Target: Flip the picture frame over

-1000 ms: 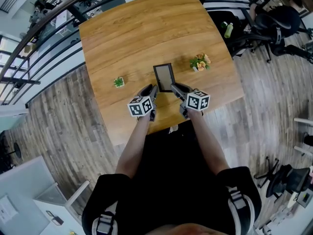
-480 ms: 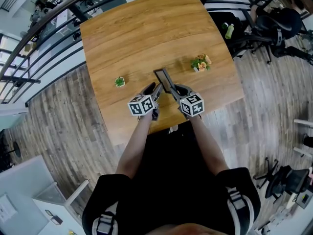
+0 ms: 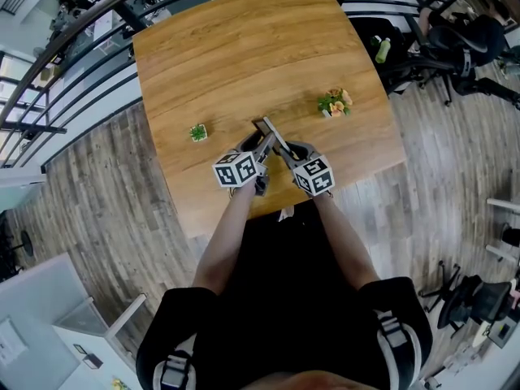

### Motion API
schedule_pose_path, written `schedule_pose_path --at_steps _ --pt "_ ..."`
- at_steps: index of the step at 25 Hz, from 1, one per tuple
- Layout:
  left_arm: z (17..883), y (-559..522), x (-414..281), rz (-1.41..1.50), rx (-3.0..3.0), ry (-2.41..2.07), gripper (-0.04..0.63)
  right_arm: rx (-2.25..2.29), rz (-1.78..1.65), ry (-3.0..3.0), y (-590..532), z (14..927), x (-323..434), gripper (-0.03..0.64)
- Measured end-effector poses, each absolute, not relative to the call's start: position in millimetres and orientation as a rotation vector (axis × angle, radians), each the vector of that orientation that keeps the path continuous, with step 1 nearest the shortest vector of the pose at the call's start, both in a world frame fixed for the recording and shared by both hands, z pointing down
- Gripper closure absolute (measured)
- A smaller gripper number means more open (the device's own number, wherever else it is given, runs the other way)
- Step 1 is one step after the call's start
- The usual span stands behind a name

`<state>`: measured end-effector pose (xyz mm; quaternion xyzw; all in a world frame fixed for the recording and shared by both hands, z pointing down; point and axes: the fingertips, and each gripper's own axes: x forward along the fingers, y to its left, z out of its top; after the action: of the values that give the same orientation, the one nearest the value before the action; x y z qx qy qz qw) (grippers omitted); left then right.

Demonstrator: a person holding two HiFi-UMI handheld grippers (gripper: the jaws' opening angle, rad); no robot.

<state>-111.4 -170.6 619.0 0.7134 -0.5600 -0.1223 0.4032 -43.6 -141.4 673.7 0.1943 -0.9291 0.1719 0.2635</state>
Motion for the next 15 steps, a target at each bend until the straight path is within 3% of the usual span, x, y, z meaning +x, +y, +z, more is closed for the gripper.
schedule_pose_path --at_steps 15 --pt "616 -181 -98 -0.292 1.789 -1.385 0.396 0.539 0.159 -2.606 -140 642 -52 0.54"
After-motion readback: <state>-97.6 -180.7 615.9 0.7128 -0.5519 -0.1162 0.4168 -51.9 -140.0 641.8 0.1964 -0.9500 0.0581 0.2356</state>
